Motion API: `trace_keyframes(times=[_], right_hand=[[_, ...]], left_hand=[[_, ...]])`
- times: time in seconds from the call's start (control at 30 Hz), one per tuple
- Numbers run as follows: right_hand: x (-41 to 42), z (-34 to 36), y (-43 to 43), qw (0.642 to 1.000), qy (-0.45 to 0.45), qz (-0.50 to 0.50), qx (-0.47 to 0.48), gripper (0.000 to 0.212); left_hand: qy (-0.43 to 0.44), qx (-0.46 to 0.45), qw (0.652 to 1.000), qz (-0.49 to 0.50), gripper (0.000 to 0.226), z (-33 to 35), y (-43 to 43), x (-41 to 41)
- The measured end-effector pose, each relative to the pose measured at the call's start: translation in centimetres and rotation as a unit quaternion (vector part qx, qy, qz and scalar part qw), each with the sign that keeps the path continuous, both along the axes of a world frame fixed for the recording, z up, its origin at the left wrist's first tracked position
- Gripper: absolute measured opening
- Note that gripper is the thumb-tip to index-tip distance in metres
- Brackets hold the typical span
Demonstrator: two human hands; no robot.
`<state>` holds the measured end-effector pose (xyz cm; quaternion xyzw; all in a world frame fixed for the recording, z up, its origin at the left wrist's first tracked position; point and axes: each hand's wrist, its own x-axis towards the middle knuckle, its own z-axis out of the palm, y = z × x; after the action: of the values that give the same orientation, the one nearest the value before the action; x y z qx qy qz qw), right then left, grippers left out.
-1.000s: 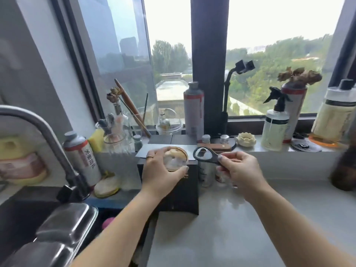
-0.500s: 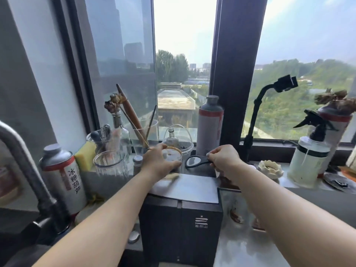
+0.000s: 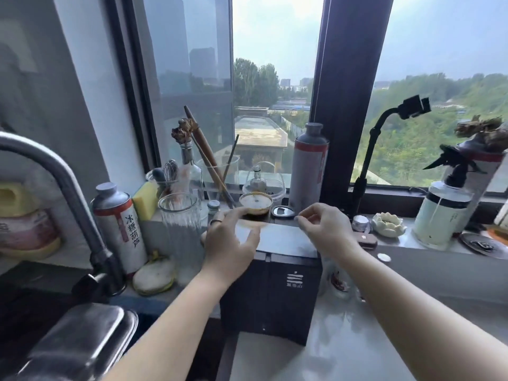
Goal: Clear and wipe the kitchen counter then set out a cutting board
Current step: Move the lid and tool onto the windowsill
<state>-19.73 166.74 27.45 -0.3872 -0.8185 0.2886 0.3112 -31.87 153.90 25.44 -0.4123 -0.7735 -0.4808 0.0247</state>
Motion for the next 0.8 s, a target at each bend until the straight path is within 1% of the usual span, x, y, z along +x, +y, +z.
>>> trace_keyframes(times=[0.1, 0.17, 0.23, 0.3, 0.37, 0.43, 0.5, 0.63, 0.7, 0.8], right_hand=[[4.4, -1.0, -5.4, 1.0, 0.008, -0.002, 0.027, 0.006], [7.8, -2.7, -9.5, 1.0, 0.01, 0.01, 0.008, 0.005], [10.9, -5.1, -13.5, 0.999, -0.009, 0.022, -0.033, 0.007], [13.4, -7.8, -17.2, 0.995, -0.037, 0.041, -0.081, 0.012], [15.1, -10.4, -20.3, 0.989, -0.06, 0.055, -0.122, 0.019], [16.1, -12.4, -23.2, 0.983, -0.063, 0.065, -0.162, 0.026], [16.5, -13.8, -25.6, 0.976, -0.055, 0.091, -0.189, 0.026], [17.3, -16.0, -30.4, 0.959, -0.042, 0.19, -0.205, 0.023], [17.6, -17.1, -32.9, 0.948, -0.047, 0.23, -0.213, 0.021], [17.6, -18.1, -36.5, 0.936, -0.057, 0.268, -0.22, 0.022]], left_hand=[[-0.039, 0.061, 0.997, -0.002, 0.026, -1.9, -5.5, 2.1], [-0.095, 0.075, 0.993, -0.011, 0.017, -4.0, -9.3, 3.4], [-0.163, 0.056, 0.985, -0.025, 0.012, -6.7, -13.1, 4.9], [-0.231, 0.015, 0.972, -0.03, 0.014, -9.6, -17.0, 6.5], [-0.276, -0.025, 0.961, -0.016, 0.014, -11.9, -21.0, 8.3], [-0.294, -0.055, 0.954, 0.011, 0.013, -13.4, -24.7, 10.1], [-0.284, -0.071, 0.955, 0.045, 0.015, -14.3, -27.8, 12.0], [-0.305, -0.046, 0.943, 0.128, 0.017, -15.1, -34.2, 16.3], [-0.324, -0.033, 0.929, 0.175, 0.017, -15.7, -38.1, 18.5], [-0.335, -0.042, 0.908, 0.248, 0.02, -16.1, -44.3, 20.6]])
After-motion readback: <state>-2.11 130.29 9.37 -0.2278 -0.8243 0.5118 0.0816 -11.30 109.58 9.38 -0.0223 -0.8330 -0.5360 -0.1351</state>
